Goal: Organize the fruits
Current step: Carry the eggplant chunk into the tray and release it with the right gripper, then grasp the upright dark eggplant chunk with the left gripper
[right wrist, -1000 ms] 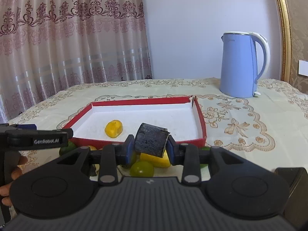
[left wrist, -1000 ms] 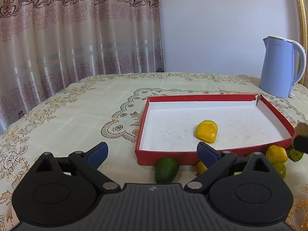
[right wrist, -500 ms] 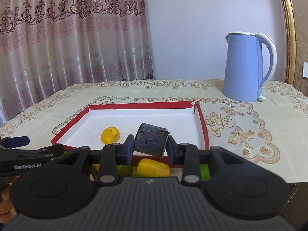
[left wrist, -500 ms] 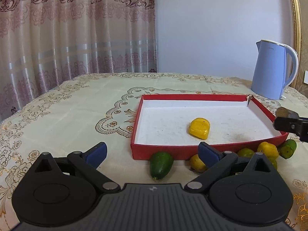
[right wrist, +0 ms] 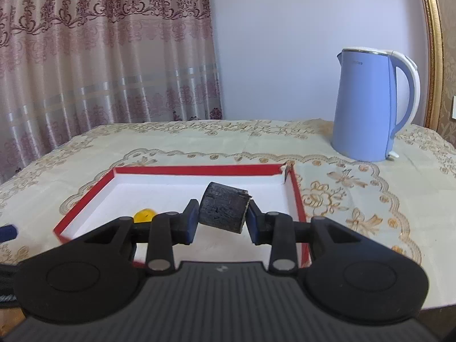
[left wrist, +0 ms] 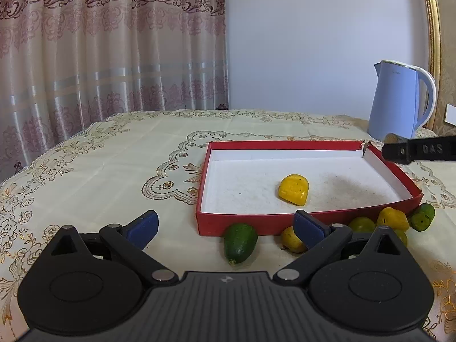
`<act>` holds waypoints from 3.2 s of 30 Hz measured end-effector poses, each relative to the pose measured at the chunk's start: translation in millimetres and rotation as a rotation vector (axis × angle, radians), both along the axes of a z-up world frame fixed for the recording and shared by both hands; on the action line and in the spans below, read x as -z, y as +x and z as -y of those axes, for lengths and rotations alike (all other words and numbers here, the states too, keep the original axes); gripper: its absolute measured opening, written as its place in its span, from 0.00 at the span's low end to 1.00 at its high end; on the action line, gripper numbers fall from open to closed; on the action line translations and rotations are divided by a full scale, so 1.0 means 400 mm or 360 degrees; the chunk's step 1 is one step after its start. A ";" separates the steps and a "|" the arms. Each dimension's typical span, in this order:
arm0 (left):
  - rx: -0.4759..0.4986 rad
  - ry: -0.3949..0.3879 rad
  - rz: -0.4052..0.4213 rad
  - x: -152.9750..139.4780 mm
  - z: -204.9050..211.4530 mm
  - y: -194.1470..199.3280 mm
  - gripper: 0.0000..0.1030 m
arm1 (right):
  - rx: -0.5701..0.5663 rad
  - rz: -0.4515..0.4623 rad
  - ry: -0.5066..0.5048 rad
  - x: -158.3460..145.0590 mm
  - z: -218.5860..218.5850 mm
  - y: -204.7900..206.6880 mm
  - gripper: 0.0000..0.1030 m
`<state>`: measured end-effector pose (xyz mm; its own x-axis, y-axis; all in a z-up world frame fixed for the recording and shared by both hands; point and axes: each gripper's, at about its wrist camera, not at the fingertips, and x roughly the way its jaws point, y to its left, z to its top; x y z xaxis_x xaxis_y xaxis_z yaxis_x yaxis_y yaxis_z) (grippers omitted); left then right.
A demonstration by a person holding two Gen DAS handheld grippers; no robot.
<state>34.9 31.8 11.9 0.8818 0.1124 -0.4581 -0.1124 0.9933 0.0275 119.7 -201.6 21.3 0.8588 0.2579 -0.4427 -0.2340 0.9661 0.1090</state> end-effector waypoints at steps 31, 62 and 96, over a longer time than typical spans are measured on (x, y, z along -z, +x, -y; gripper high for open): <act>-0.0017 0.0043 -0.0059 0.014 -0.026 -0.023 0.98 | 0.0119 -0.0040 0.0017 0.004 0.023 0.076 0.48; 0.0540 0.0061 0.0017 0.049 0.079 -0.061 0.98 | 0.0182 0.0051 -0.0038 0.092 0.117 -0.275 0.66; 0.0413 -0.0172 -0.0185 0.070 0.085 0.011 0.32 | 0.0071 0.0011 -0.0045 0.104 0.081 -0.281 0.71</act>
<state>39.2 -2.1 -16.2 0.8157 -0.1646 -0.5546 0.1434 0.9863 -0.0818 7.4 -234.1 -20.5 0.8723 0.2066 -0.4431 -0.1912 0.9783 0.0797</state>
